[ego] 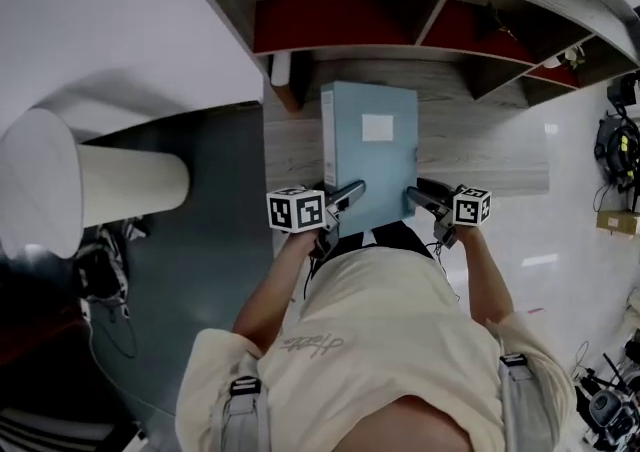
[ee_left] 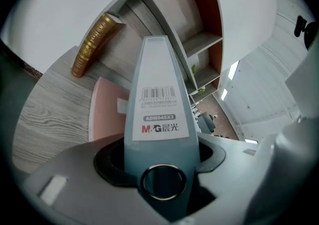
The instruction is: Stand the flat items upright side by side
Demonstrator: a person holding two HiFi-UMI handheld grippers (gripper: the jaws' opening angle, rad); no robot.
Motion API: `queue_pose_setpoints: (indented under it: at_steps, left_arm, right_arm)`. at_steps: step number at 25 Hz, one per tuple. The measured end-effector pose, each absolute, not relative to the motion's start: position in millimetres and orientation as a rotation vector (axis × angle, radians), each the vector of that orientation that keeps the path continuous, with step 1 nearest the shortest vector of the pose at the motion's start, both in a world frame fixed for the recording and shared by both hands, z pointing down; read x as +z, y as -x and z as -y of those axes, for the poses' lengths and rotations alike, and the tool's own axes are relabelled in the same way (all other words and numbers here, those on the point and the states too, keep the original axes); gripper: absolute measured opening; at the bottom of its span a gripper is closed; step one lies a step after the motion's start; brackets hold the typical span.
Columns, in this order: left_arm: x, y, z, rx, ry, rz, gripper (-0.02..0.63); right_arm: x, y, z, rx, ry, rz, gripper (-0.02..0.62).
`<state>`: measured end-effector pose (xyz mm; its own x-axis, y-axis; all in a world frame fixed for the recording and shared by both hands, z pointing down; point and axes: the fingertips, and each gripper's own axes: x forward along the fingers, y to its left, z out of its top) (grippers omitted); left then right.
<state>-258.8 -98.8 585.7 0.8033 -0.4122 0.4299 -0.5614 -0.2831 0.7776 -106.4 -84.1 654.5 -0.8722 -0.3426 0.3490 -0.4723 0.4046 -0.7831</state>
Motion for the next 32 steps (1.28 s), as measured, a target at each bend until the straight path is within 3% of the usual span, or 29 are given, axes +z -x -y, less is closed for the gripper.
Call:
queue_pose_setpoints:
  at_steps: [17,32]
  left_arm:
    - [560.7,172.4,79.6,0.334,-2.099,0.719,0.287]
    - [568.2,50.8,98.4,0.248,-2.099,1.275,0.290]
  right_arm:
    - [647.2,25.8,50.5,1.378,-0.935,2.550,0.222]
    - [654.0,-113.8,50.8,1.266,-0.743,2.624,0.189]
